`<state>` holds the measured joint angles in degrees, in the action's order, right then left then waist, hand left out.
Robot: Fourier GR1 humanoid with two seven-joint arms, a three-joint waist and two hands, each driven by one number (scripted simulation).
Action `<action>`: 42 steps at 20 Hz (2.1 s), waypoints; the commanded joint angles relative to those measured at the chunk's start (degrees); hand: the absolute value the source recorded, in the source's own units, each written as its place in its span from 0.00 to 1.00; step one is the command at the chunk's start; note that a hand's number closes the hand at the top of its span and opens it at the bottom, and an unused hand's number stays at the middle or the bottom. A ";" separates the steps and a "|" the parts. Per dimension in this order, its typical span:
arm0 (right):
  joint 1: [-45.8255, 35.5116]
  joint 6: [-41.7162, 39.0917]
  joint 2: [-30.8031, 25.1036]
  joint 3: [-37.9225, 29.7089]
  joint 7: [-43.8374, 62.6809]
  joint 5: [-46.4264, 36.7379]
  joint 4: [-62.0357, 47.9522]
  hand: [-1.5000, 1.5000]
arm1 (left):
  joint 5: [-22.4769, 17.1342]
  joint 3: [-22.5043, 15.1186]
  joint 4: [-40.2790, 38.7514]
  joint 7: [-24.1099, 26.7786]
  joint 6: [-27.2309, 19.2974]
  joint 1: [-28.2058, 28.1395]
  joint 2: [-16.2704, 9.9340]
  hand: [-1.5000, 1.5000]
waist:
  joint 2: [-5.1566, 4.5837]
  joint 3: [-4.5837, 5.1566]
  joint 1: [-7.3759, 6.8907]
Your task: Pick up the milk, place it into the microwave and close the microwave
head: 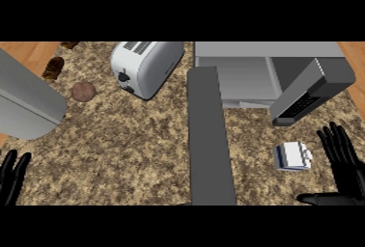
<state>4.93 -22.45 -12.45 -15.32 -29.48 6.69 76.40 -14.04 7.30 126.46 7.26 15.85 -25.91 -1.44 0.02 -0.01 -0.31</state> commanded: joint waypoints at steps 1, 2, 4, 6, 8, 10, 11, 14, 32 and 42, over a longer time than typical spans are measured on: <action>-2.63 0.14 -0.25 0.10 -3.85 -2.52 -5.90 0.00 | -1.95 2.55 -0.71 0.11 2.19 -0.46 -0.17 0.00 | 0.00 0.00 0.01; -2.92 0.71 0.51 1.03 -6.67 -4.46 -8.81 0.00 | -1.37 2.98 -3.61 1.05 2.84 1.83 -1.09 0.00 | -0.02 0.00 0.03; -4.20 -0.87 -1.74 0.81 -6.66 -4.59 -8.82 0.00 | 3.08 -0.56 -4.83 2.65 0.60 2.92 1.37 0.00 | -0.02 0.00 0.12; -5.20 0.35 -1.49 0.93 -16.34 -8.39 -16.86 0.00 | 1.99 -2.83 -0.16 2.05 0.46 -2.06 1.40 0.00 | -0.03 -0.03 -0.18; -5.98 1.62 -0.17 1.68 -12.99 -7.84 -15.20 0.00 | 1.91 -2.64 4.14 -1.13 -0.89 -2.27 1.41 0.00 | 0.01 -0.01 -0.10; -5.83 -1.83 -4.16 -0.63 -20.21 -7.82 -22.82 0.00 | 0.66 -1.22 1.09 -1.34 -0.77 1.33 1.41 0.00 | -0.04 -0.02 0.01; -7.75 1.27 -0.94 1.62 -15.87 -8.29 -19.76 0.00 | -2.93 1.58 1.39 3.23 5.45 -6.01 0.73 0.00 | 0.03 0.00 -0.31; -13.81 3.29 -2.27 0.52 -21.00 -9.99 -30.60 0.00 | -0.47 1.81 -0.93 2.41 3.53 -1.58 1.10 0.00 | -0.07 -0.03 -0.38; -22.08 -6.22 -8.83 0.73 -30.64 -13.69 -55.14 0.00 | -1.90 1.55 0.40 -1.24 2.70 -0.30 1.17 0.00 | -0.31 -0.22 -0.92; -21.06 1.86 -2.97 5.10 -37.61 -14.01 -49.00 1.00 | -2.34 1.28 0.81 -3.74 1.33 0.57 1.40 0.00 | -0.17 -0.15 -0.33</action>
<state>-17.06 -20.24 -17.86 -10.98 -55.27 -6.53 26.17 -16.20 9.61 126.44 5.22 18.06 -25.18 -0.67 -0.21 -0.20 -0.83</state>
